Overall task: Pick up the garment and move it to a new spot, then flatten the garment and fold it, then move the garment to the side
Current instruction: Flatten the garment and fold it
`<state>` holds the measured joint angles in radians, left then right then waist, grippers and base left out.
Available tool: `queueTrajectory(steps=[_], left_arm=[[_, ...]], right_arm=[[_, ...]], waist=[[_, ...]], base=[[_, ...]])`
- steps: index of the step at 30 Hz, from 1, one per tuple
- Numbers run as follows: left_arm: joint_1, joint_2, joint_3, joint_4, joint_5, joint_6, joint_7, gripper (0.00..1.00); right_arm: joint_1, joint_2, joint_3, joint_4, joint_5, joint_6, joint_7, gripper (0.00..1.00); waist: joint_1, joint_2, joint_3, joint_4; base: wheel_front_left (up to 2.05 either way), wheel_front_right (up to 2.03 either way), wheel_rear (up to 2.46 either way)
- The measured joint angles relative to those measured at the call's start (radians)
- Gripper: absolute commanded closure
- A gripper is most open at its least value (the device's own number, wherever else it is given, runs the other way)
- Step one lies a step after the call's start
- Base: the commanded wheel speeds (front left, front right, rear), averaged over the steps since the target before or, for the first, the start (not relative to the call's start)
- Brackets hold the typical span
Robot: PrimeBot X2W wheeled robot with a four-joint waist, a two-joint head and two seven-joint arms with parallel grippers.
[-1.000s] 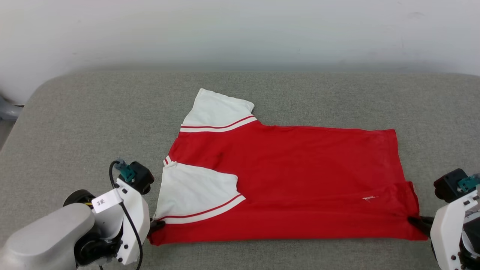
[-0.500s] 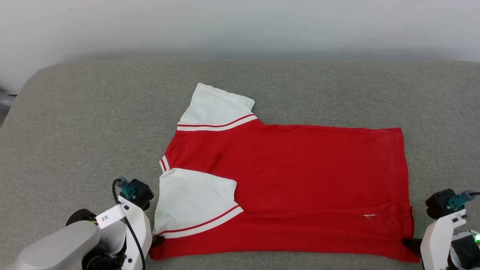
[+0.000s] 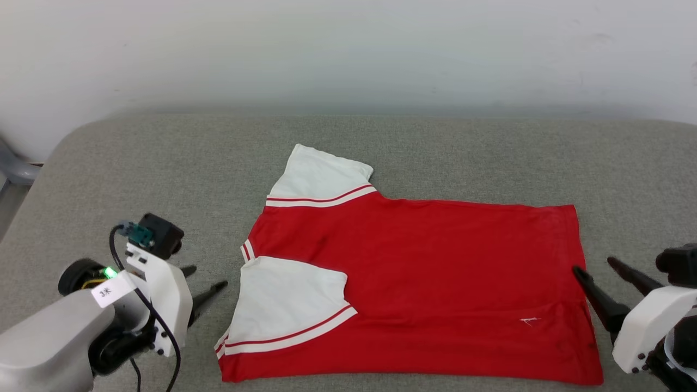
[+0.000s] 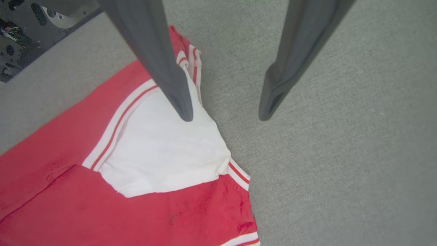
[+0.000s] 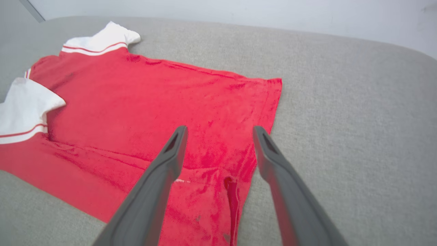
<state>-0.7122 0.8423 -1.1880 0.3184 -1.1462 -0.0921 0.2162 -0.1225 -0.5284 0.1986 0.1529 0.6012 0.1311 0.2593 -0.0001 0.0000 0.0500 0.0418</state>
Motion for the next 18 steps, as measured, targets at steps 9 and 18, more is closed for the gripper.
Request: queueTrajectory(steps=[9, 18], left_arm=[[-0.141, -0.081, 0.071, 0.067, 0.119, 0.074, -0.177, 0.0], [-0.393, -0.182, 0.104, 0.229, 0.102, 0.014, -0.028, 0.0]], right_arm=[[-0.012, 0.198, -0.157, -0.152, -0.168, 0.0, -0.212, 0.0], [-0.042, 0.249, -0.139, -0.255, -0.253, 0.0, -0.232, 0.0]], waist=[[0.0, 0.0, 0.062, -0.033], [0.0001, 0.0, 0.203, -0.084]], base=[[0.0, 0.0, 0.0], [0.0, 0.0, 0.0]])
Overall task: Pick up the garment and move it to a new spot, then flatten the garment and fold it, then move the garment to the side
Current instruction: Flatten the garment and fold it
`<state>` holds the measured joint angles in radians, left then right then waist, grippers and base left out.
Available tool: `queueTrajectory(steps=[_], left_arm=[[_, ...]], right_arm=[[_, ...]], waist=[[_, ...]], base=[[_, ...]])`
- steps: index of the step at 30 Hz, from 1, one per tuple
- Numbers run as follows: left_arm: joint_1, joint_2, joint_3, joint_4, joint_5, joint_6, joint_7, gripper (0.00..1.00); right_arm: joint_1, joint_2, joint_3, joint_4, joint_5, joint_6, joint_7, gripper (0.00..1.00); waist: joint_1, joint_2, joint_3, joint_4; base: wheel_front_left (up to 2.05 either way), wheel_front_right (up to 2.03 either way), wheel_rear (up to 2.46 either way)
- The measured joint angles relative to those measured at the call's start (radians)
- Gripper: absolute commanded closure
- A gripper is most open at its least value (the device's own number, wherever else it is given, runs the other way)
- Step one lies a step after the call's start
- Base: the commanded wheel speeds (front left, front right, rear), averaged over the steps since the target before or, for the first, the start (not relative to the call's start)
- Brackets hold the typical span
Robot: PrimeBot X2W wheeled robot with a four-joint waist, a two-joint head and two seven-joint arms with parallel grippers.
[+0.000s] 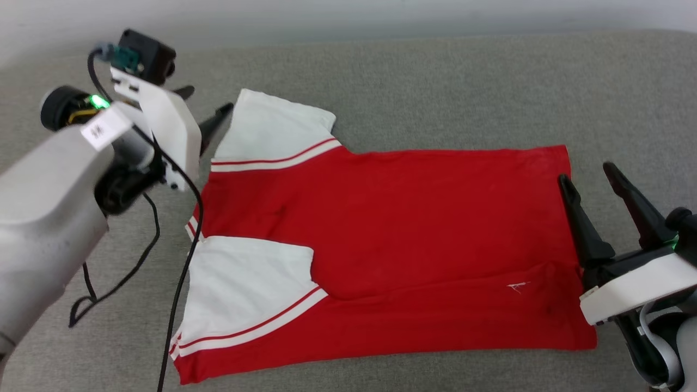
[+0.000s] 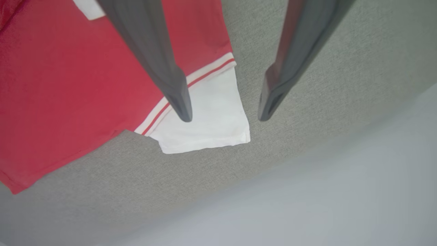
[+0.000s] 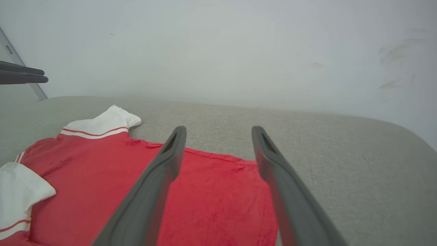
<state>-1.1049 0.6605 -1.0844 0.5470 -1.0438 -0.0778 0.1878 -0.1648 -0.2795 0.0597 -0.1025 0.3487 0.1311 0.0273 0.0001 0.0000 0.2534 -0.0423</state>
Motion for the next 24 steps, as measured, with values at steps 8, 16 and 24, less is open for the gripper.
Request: queueTrajectory(steps=[8, 16, 24], left_arm=[[-0.191, -0.055, -0.02, 0.134, -0.105, -0.037, 0.372, 0.0], [-0.34, -0.046, -0.013, 0.225, -0.113, -0.02, 0.516, 0.0], [-0.376, -0.034, -0.068, 0.28, -0.038, -0.025, 0.527, 0.0]], right_arm=[[-0.067, 0.012, 0.029, -0.064, -0.029, 0.0, 0.009, 0.0], [-0.114, 0.007, 0.038, -0.081, -0.033, 0.0, 0.008, 0.0], [-0.138, 0.011, 0.048, -0.083, -0.038, 0.0, -0.001, 0.0]], waist=[[0.0002, 0.0, 0.141, -0.057], [0.0002, 0.0, 0.263, -0.107], [0.0001, 0.0, 0.329, -0.131]], base=[[0.0, 0.0, 0.0], [0.0, 0.0, 0.0], [0.0, 0.0, 0.0]])
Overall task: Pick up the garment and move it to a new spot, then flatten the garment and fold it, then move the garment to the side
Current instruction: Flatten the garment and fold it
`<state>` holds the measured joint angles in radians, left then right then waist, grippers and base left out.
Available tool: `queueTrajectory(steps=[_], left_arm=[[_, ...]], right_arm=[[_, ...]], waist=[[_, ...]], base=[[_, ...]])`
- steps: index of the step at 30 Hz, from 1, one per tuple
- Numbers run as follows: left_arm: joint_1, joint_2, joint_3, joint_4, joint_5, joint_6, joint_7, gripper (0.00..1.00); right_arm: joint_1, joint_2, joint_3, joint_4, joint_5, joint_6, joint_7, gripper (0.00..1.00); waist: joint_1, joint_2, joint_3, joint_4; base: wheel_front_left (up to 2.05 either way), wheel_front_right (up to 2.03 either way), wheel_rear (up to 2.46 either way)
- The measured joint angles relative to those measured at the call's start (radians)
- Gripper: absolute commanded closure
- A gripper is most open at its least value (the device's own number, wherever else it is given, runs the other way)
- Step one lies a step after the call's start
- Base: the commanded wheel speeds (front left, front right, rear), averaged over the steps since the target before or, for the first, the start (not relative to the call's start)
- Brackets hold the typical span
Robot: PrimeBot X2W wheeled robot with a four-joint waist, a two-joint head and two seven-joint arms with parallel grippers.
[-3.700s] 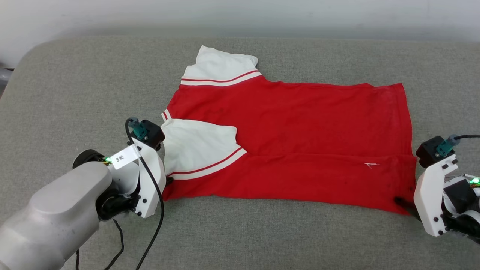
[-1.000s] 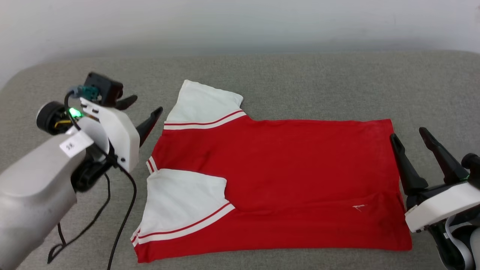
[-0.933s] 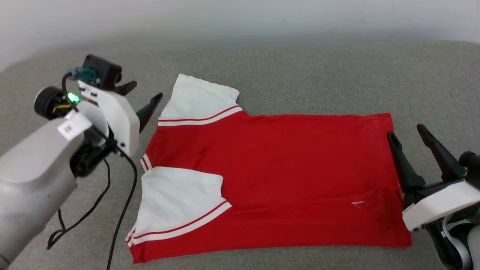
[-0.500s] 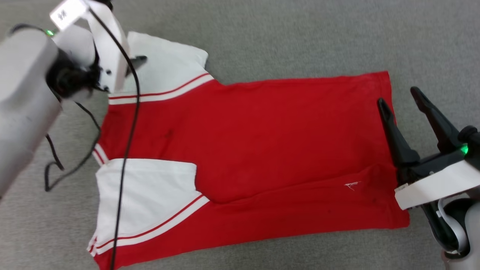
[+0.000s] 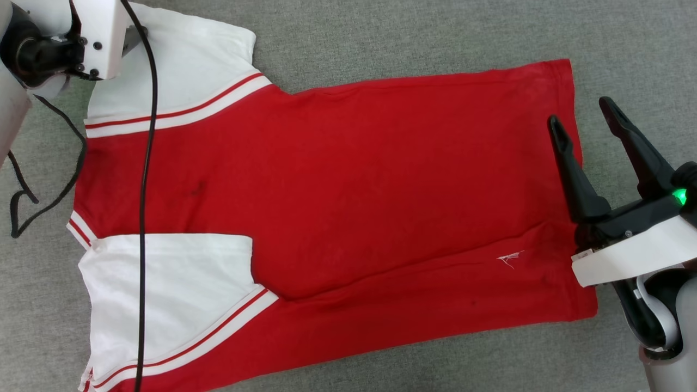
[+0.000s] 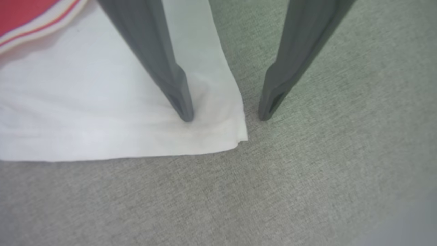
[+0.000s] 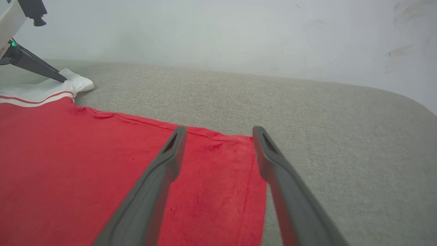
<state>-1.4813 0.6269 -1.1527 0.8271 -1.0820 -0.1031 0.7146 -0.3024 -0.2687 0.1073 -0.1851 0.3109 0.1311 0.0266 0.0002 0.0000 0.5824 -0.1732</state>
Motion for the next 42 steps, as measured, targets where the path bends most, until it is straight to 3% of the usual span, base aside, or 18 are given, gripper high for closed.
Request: queueTrajectory(steps=[6, 7, 12, 17, 24, 27, 32, 38, 42], left_arm=[[0.012, -0.017, 0.01, 0.005, -0.055, -0.012, 0.027, 0.0], [0.012, -0.016, 0.003, 0.0, -0.046, -0.014, 0.019, 1.0], [0.022, -0.023, -0.033, -0.028, -0.015, -0.025, -0.035, 1.0], [0.025, -0.016, -0.053, -0.072, 0.004, -0.026, -0.12, 1.0], [0.057, -0.012, -0.087, -0.208, -0.004, -0.026, -0.228, 1.0], [0.069, -0.008, -0.101, -0.253, 0.002, -0.026, -0.248, 1.0], [0.074, -0.006, -0.111, -0.296, -0.005, -0.026, -0.272, 1.0], [0.072, -0.01, -0.119, -0.327, -0.005, -0.026, -0.295, 1.0], [0.058, -0.015, -0.122, -0.341, -0.005, -0.026, -0.304, 1.0]], right_arm=[[-0.012, -0.009, -0.003, 0.015, 0.007, 0.0, 0.0, 0.0], [-0.017, -0.011, -0.005, 0.016, 0.008, 0.0, 0.0, 0.0], [-0.036, -0.021, -0.02, 0.02, 0.013, 0.0, 0.0, 0.0], [-0.072, -0.07, -0.045, 0.019, 0.012, 0.0, 0.031, 0.0], [-0.177, -0.274, -0.009, 0.047, 0.078, 0.0, 0.259, 0.0], [-0.22, -0.355, 0.061, 0.078, 0.153, 0.0, 0.409, 0.0], [-0.335, -0.448, 0.166, 0.152, 0.231, 0.0, 0.554, 0.0], [-0.421, -0.472, 0.271, 0.292, 0.318, 0.0, 0.737, 0.0], [-0.488, -0.453, 0.306, 0.384, 0.333, 0.0, 0.793, 0.0]], waist=[[-0.0001, 0.0, -0.001, 0.008], [-0.0001, 0.0, -0.002, 0.01], [-0.0001, 0.0, -0.013, 0.019], [-0.0001, 0.0, -0.047, 0.033], [-0.0002, 0.0, -0.112, 0.065], [-0.0002, 0.0, -0.132, 0.088], [-0.0002, 0.0, -0.146, 0.124], [-0.0002, 0.0, -0.131, 0.156], [-0.0002, 0.0, -0.114, 0.172]], base=[[0.0, 0.0, 0.0], [0.0, 0.0, 0.0], [0.0, 0.0, 0.0], [0.0, 0.0, 0.0], [0.0, 0.0, 0.0], [0.0, 0.0, 0.0], [0.0, 0.0, 0.0], [0.0, 0.0, 0.0], [0.0, 0.0, 0.0]])
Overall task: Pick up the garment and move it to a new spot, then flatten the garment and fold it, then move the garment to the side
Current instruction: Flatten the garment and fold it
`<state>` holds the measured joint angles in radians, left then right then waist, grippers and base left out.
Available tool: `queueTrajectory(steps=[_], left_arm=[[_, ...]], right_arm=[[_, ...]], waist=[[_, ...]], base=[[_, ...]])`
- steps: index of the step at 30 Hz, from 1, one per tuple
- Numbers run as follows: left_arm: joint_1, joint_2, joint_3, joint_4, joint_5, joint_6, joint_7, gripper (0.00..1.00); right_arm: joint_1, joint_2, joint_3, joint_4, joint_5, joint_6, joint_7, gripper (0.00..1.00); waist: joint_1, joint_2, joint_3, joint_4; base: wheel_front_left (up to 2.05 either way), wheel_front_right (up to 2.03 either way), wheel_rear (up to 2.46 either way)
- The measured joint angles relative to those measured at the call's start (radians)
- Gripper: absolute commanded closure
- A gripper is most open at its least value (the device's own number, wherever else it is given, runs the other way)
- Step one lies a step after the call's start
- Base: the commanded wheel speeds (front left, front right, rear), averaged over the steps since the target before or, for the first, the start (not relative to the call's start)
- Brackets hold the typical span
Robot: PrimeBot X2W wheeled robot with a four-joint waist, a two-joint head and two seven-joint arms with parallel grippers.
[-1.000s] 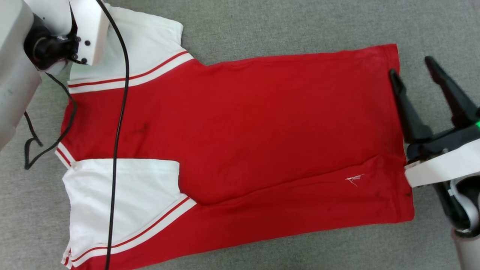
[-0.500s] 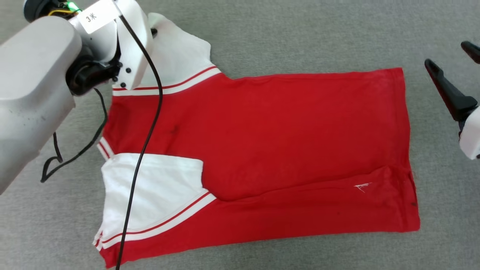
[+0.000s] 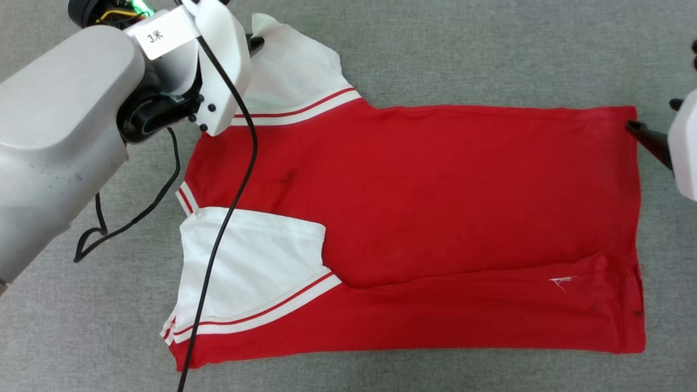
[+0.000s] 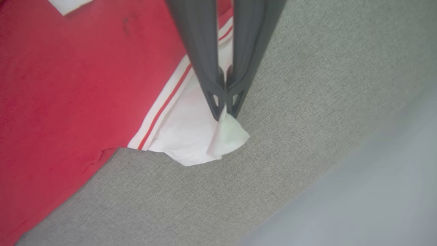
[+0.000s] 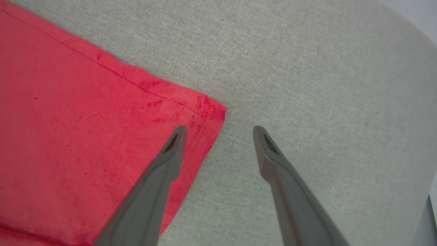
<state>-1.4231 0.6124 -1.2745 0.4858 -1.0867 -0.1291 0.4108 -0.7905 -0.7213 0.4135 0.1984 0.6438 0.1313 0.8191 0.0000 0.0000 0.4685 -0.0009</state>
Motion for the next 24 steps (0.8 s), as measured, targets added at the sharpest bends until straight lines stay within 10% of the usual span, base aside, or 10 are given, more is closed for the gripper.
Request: queueTrajectory(steps=[16, 17, 18, 24], left_arm=[[-0.021, 0.0, -0.006, -0.027, 0.009, 0.0, -0.037, 1.0], [-0.021, 0.003, -0.006, -0.027, 0.009, 0.0, -0.037, 1.0], [-0.021, 0.005, -0.006, -0.027, 0.009, 0.0, -0.039, 1.0], [-0.004, 0.009, -0.006, -0.025, 0.007, 0.0, -0.063, 1.0]], right_arm=[[-0.071, 0.032, 0.16, 0.221, 0.001, -0.002, -0.046, 0.0], [-0.071, 0.028, 0.167, 0.221, 0.007, -0.002, -0.056, 0.6], [-0.071, 0.026, 0.173, 0.223, 0.01, -0.002, -0.073, 0.95], [-0.066, 0.026, 0.192, 0.234, 0.019, 0.0, -0.215, 1.0]], waist=[[-0.0001, 0.0, 0.045, 0.043], [-0.0001, 0.0, 0.044, 0.043], [-0.0001, 0.0, 0.043, 0.042], [0.0, 0.0, 0.015, 0.037]], base=[[0.0, 0.0, 0.0], [0.0, 0.0, 0.0], [0.0, 0.0, 0.0], [0.0, 0.0, 0.0]])
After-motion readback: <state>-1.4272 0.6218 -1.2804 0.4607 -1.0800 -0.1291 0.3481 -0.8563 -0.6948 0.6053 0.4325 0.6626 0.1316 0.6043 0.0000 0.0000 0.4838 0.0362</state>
